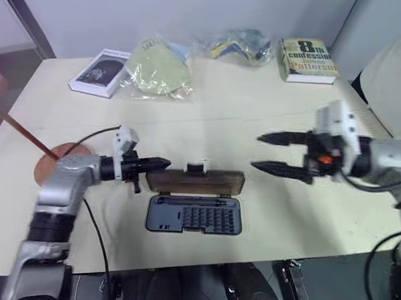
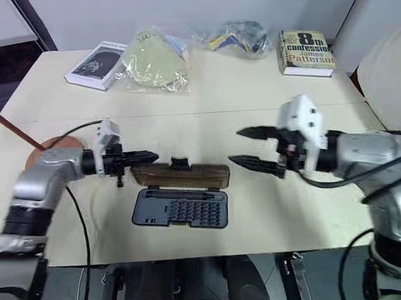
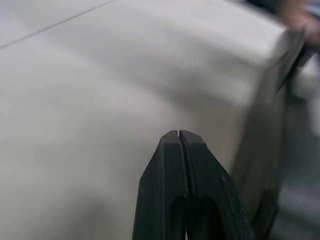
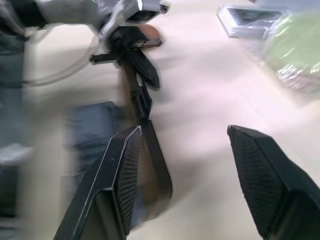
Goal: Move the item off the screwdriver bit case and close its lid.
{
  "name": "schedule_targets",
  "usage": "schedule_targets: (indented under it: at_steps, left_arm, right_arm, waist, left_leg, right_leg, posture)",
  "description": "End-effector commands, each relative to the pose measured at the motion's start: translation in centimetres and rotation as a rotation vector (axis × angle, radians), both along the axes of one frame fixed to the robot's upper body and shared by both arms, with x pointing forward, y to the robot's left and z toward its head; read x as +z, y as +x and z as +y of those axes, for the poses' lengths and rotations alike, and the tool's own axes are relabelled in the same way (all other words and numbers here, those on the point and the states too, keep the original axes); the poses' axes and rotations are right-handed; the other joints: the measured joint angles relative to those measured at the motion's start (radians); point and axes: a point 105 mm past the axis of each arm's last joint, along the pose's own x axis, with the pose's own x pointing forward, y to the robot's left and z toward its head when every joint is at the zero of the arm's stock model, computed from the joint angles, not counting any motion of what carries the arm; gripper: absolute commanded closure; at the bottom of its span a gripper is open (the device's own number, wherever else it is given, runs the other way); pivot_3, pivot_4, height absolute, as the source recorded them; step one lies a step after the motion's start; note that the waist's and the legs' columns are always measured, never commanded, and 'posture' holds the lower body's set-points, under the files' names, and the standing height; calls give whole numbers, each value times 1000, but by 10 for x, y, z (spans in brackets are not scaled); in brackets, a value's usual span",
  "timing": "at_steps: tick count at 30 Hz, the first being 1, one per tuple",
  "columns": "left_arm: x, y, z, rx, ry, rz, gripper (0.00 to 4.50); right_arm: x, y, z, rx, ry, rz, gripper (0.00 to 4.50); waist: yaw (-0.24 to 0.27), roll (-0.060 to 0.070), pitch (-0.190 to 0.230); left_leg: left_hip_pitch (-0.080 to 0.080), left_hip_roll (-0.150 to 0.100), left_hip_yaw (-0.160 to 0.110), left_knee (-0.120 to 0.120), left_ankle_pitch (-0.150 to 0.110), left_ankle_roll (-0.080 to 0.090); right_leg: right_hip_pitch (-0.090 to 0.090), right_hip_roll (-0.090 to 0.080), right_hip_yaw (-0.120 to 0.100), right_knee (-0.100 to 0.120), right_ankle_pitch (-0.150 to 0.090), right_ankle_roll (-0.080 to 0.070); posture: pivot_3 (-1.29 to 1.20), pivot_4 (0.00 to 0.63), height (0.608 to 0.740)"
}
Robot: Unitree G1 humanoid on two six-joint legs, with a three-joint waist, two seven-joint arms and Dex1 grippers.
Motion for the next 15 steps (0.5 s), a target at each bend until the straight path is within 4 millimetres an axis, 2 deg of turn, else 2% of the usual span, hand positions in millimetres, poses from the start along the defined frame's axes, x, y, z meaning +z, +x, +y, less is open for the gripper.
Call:
schedule_targets:
  at_steps: [1, 3, 6, 9, 12, 13, 15]
  left_arm:
    - [-12, -38, 10, -181, 166, 12, 4500]
    - [-20, -37, 22, -171, 248, -9, 4500]
    - [-21, -19, 32, -109, 290, -78, 4500]
    - [-12, 10, 22, -32, 246, -174, 4500]
    - [-7, 26, 6, -26, 212, -217, 4500]
    - [-8, 28, -1, -47, 211, -222, 4500]
    - [-14, 27, -16, -122, 217, -217, 4500]
  right_arm:
    - [-3, -31, 5, 112, 41, 110, 1646]
    - [-19, -36, 10, 116, -8, 130, 1646]
    - [-42, -39, 24, 136, -82, 138, 1646]
    - [-64, -46, 44, 197, -127, 135, 2506]
    - [-85, -55, 62, 267, -178, 128, 4073]
    - [-93, -59, 69, 287, -193, 130, 4455]
    - [-107, -63, 83, 305, -207, 117, 4455]
  waist:
    - [-5, 2, 0]
    - [-2, 3, 0]
    - [3, 2, 0]
    - [11, 1, 0]
    - [12, 1, 0]
    - [11, 1, 0]
    - [7, 0, 0]
  left_leg:
    - [1, 0, 1, -1, 0, 0]
    - [2, 0, 1, -2, 0, 0]
    - [1, 0, 0, 0, 0, 0]
    - [0, 0, 0, 4, 0, 0]
    - [-2, -1, 1, 5, 0, 0]
    - [-2, -1, 1, 5, 0, 0]
    - [-2, -1, 1, 5, 0, 0]
  right_leg:
    - [0, 0, 1, 0, 0, -1]
    - [0, 1, 1, 1, -2, -2]
    - [0, 2, 0, 1, -4, -5]
    - [1, 1, 0, 0, -5, -4]
    - [1, 0, 1, -1, -4, -3]
    - [1, 0, 1, -1, -4, -2]
    - [0, 0, 1, -1, -3, 1]
  posture:
    - [0, 150, 737]
    - [0, 150, 737]
    - [0, 150, 737]
    - [0, 150, 737]
    - [0, 150, 737]
    - [0, 150, 737]
    - [0, 150, 737]
